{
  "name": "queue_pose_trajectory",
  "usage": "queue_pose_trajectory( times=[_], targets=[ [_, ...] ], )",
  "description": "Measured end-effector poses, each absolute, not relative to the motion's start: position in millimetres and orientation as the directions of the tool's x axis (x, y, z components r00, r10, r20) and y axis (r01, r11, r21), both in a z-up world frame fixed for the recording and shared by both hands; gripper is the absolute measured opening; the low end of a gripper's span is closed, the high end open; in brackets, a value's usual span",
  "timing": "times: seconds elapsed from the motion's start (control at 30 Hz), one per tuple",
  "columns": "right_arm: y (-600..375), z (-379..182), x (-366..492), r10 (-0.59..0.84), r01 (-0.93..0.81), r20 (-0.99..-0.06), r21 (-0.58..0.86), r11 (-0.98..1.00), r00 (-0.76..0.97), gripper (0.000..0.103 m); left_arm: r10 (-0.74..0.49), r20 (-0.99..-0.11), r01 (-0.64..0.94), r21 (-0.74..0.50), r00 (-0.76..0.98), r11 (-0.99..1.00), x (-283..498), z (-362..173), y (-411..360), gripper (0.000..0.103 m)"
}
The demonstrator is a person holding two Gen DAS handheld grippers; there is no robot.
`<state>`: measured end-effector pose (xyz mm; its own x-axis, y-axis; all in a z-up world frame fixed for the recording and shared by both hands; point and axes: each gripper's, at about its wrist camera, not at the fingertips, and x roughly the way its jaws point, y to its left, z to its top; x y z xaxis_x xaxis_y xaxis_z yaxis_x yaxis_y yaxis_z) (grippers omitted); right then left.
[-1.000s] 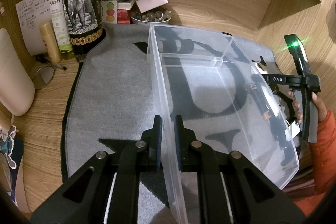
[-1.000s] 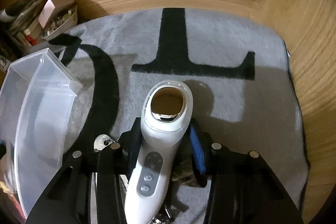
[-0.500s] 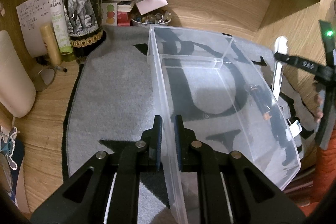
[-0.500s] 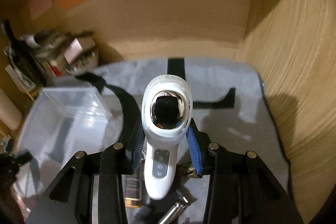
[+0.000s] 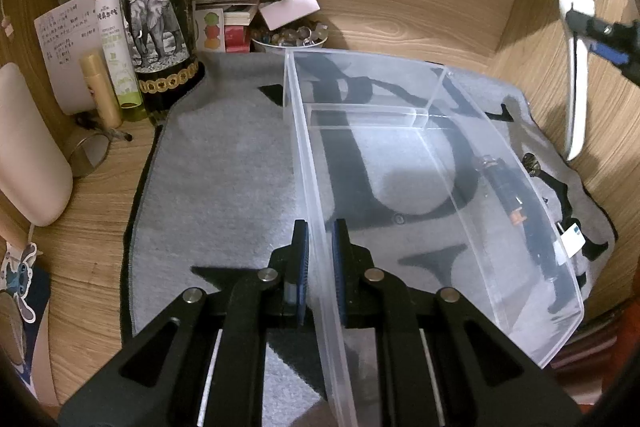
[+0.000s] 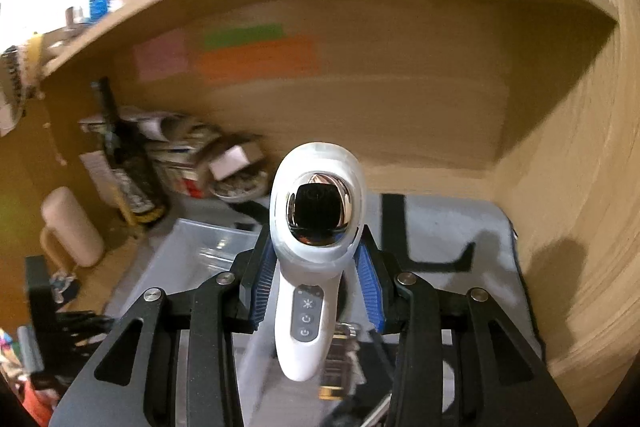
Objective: Organize rigid objects
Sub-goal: 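Lift the white device and carry it over the clear box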
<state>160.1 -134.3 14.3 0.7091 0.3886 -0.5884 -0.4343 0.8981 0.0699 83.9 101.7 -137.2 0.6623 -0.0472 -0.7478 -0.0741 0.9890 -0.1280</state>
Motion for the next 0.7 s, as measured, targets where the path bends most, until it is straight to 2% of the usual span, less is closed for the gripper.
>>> queue_pose_trajectory(
  times=[0.17,0.33,0.7],
  targets=[
    [-114,26,142,0.461,-0.525,-0.563,0.056,0.849,0.686,0.036,-0.048,-0.747,-0.075,-0.129,0.663,0.989,84,-137,102,0.012],
    [-83,17,136,0.497,-0.593,-0.584,0.034,0.805,0.642,0.036,-0.052,-0.745,-0.079,-0.139,0.664,0.987,84,-137,102,0.012],
    [-51,-45,163,0.450,-0.623,-0.753,0.069,0.780,0.481,0.036,-0.057,-0.738,-0.090,-0.159,0.673,0.983,84,-137,102,0.012]
  ],
)
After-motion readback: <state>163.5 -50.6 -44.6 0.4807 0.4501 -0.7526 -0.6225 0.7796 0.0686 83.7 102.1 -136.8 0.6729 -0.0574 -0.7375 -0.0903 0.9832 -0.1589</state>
